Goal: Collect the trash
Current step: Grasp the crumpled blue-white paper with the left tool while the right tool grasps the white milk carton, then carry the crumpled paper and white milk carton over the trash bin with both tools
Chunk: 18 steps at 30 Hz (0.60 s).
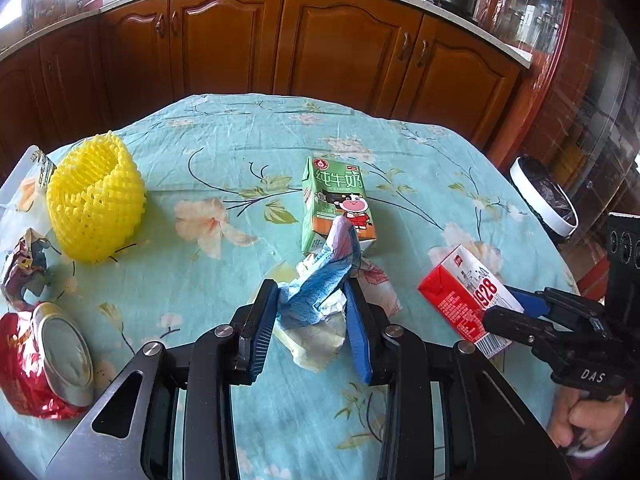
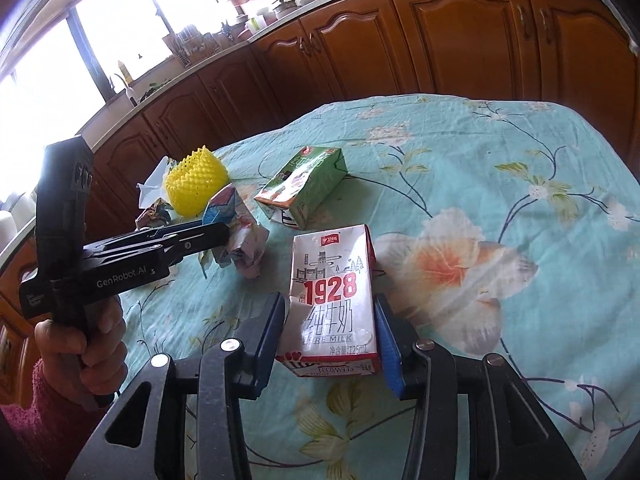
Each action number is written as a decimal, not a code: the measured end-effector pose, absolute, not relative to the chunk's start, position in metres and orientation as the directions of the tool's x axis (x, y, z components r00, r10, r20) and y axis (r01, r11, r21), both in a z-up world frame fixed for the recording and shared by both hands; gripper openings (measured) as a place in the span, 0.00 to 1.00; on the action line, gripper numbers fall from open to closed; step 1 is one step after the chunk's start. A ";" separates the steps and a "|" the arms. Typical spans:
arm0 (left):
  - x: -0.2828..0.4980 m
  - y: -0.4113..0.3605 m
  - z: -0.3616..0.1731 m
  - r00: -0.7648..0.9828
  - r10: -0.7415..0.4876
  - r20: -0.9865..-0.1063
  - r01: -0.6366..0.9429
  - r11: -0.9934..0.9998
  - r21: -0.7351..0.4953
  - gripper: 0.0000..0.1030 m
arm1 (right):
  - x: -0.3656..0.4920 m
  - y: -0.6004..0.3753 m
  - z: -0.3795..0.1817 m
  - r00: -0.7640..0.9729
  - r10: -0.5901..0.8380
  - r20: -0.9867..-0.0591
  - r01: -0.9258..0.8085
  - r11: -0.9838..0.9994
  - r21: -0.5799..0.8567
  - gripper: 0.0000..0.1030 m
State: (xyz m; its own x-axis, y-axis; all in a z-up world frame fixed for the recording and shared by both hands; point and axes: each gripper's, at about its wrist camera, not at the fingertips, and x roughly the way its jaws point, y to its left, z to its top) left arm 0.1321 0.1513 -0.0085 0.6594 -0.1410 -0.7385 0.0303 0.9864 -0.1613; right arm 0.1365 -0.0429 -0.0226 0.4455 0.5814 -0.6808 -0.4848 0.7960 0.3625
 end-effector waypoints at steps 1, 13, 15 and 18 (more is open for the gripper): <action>0.130 0.150 -0.008 0.662 -0.144 -0.735 0.030 0.986 -0.166 0.29 | 0.136 -0.048 -0.022 0.450 0.582 -0.678 -0.477 0.798 0.369 0.44; 0.114 0.106 0.014 0.673 -0.243 -0.699 0.102 0.966 -0.237 0.27 | 0.132 -0.105 -0.003 0.533 0.563 -0.632 -0.404 0.826 0.394 0.43; 0.115 0.093 0.018 0.673 -0.257 -0.694 0.122 0.963 -0.239 0.27 | 0.130 -0.114 0.000 0.552 0.551 -0.626 -0.389 0.834 0.391 0.43; 0.121 0.075 0.019 0.663 -0.284 -0.692 0.151 0.957 -0.248 0.27 | 0.128 -0.134 0.003 0.578 0.533 -0.618 -0.361 0.846 0.392 0.43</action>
State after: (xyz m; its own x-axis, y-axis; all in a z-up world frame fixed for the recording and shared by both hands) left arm 0.1206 0.0747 0.0190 0.6635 -0.2837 -0.6923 0.1510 0.9571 -0.2475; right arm 0.1278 -0.1342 0.0030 0.5778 0.5328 -0.6183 -0.3613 0.8462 0.3916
